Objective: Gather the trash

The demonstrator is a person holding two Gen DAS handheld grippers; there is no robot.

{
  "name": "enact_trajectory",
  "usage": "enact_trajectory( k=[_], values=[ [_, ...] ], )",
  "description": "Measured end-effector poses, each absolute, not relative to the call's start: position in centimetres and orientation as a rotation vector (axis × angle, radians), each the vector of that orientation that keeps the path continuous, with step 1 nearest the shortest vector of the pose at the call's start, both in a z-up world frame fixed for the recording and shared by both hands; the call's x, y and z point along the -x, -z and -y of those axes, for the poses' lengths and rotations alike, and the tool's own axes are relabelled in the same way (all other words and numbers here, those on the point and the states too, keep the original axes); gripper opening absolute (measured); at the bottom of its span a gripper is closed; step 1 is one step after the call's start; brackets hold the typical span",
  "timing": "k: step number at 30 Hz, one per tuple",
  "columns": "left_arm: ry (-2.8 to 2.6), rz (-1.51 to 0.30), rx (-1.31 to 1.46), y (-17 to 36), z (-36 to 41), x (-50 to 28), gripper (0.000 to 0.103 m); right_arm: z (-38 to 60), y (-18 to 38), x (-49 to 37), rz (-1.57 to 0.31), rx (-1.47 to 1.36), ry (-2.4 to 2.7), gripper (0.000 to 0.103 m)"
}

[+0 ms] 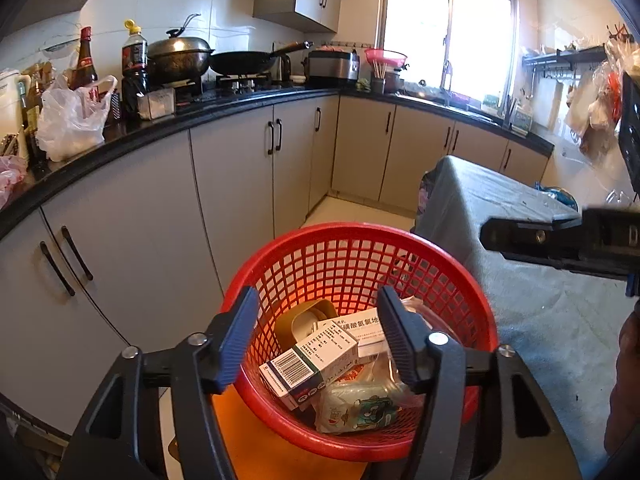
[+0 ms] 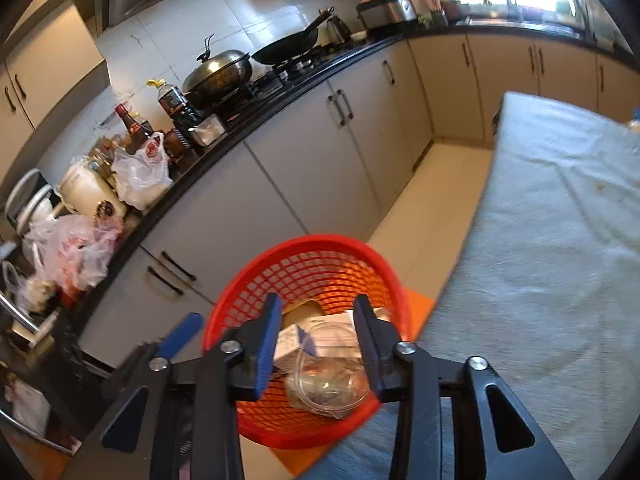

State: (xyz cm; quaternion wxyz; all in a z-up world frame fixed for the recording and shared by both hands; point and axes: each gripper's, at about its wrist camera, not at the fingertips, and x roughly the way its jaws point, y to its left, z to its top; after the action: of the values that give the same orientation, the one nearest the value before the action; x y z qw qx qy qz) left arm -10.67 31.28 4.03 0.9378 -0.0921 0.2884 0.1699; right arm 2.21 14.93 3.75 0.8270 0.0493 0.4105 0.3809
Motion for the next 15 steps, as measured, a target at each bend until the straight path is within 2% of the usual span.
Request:
enact_trajectory(
  k=[8, 12, 15],
  values=[
    [-0.402, -0.528, 0.176, -5.8, -29.8, 12.6, 0.089, -12.8, -4.8, 0.7, -0.759, 0.042, -0.689, 0.068],
    [-0.443, -0.522, 0.162, -6.4, -29.1, 13.5, 0.09, -10.8, -5.3, 2.1, -0.713, 0.073, -0.647, 0.079],
    [-0.468, -0.526, 0.139, -6.5, -28.3, 14.0, 0.091, -9.3, -5.5, 3.4, -0.683, 0.1, -0.615, 0.081]
  ],
)
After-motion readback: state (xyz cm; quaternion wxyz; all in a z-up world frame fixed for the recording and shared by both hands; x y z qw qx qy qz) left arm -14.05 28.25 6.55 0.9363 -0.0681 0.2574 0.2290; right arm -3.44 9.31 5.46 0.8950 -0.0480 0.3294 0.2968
